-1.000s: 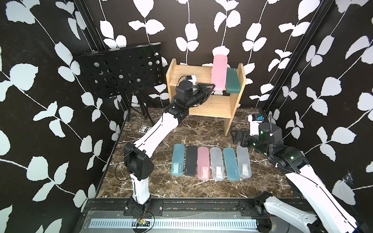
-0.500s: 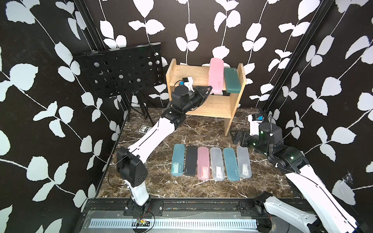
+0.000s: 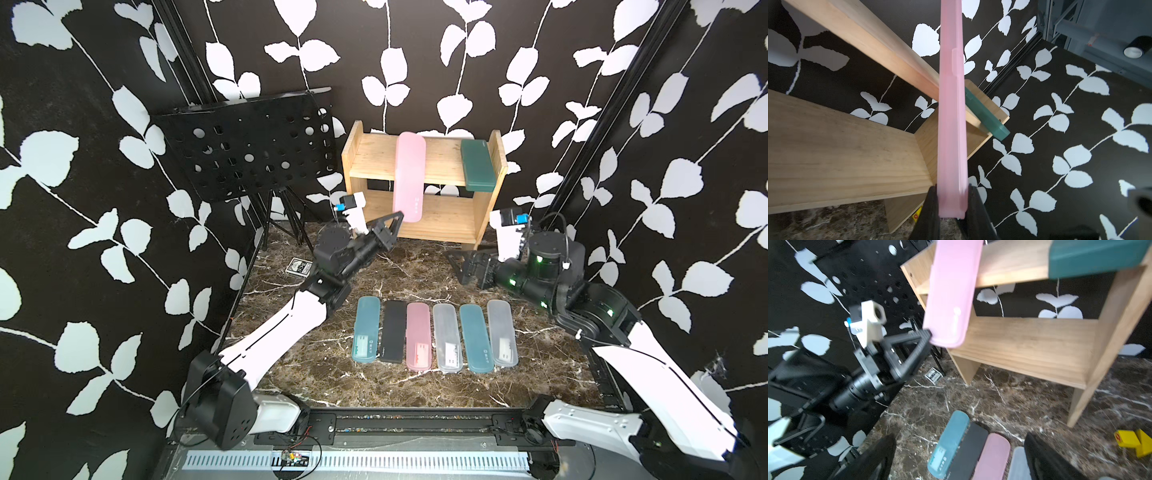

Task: Remove the pencil cases from the shelf
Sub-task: Pick up the pencil case from the shelf.

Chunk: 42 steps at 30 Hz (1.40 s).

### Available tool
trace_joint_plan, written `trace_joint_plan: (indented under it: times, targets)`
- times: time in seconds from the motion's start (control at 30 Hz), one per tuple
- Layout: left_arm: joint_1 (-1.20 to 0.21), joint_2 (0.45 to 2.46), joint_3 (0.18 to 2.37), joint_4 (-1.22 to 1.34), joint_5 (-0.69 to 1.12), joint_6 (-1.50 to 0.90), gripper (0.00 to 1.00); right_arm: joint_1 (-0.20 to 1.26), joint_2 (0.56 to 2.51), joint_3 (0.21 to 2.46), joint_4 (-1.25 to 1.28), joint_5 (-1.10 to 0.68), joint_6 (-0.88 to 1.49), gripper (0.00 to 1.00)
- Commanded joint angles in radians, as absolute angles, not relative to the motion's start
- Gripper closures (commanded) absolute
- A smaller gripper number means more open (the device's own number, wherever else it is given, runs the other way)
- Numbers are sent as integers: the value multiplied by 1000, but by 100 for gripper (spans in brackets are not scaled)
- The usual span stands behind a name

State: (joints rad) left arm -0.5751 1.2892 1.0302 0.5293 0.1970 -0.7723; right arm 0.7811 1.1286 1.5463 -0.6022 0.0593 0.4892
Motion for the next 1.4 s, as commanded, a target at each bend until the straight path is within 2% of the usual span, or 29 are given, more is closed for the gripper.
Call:
trace_joint_plan:
  times: [0.0, 0.33, 0.63, 0.93, 1.1, 1.37]
  targets:
    - [-569, 1204, 938, 626, 166, -641, 100, 820, 1220, 1631, -521, 61, 484, 1]
    - [-568, 1132, 847, 648, 153, -605, 100, 864, 1500, 1829, -395, 31, 512, 1]
    - [-557, 1130, 841, 657, 155, -622, 100, 850, 1613, 1922, -389, 58, 510, 1]
    - [-540, 1116, 837, 652, 161, -632, 100, 719, 1694, 1971, -361, -164, 575, 1]
    - [-535, 1122, 835, 656, 161, -636, 100, 715, 1757, 2028, -359, -256, 592, 1]
    - [-526, 1134, 841, 660, 174, -640, 100, 716, 1810, 2074, -340, -308, 605, 1]
